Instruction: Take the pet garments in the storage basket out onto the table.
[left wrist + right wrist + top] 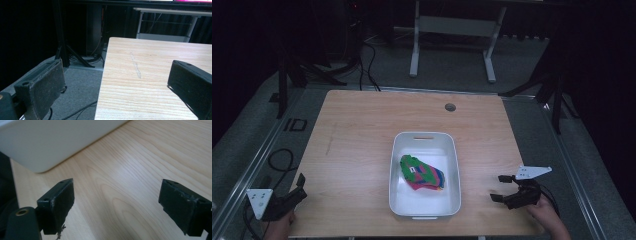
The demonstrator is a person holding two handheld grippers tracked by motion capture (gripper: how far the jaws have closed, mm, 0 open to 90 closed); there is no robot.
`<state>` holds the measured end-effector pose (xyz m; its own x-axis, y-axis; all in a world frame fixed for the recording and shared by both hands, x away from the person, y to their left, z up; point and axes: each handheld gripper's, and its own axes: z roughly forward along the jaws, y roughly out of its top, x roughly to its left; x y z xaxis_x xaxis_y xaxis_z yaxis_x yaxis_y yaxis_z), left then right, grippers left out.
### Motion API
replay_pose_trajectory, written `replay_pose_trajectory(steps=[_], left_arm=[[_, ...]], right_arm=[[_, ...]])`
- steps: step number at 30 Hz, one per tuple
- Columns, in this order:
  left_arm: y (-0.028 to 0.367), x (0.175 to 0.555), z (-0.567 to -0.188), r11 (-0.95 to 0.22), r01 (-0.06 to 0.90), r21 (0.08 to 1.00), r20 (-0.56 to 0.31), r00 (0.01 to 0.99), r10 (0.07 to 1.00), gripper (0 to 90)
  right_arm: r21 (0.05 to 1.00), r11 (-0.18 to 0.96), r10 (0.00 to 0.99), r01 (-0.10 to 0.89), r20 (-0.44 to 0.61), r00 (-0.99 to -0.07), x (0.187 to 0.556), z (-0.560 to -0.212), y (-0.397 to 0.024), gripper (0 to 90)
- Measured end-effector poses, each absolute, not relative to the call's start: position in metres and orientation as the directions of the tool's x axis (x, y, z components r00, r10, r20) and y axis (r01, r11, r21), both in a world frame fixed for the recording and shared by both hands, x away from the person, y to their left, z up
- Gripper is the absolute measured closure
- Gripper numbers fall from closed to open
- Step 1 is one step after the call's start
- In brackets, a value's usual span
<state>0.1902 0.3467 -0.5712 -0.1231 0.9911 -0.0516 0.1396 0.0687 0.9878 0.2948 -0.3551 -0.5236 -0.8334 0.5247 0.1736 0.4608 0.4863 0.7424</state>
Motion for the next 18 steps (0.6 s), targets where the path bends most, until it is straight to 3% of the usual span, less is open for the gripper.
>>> replay_pose_trajectory(steps=[18], left_arm=[[0.347,0.190,-0.571,0.069,0.142,0.987,-0.052,-0.122,0.991,1.4]], right_arm=[[0.753,0.554,0.394,0.356,0.139,-0.908,0.305,-0.473,-0.310,13.2]])
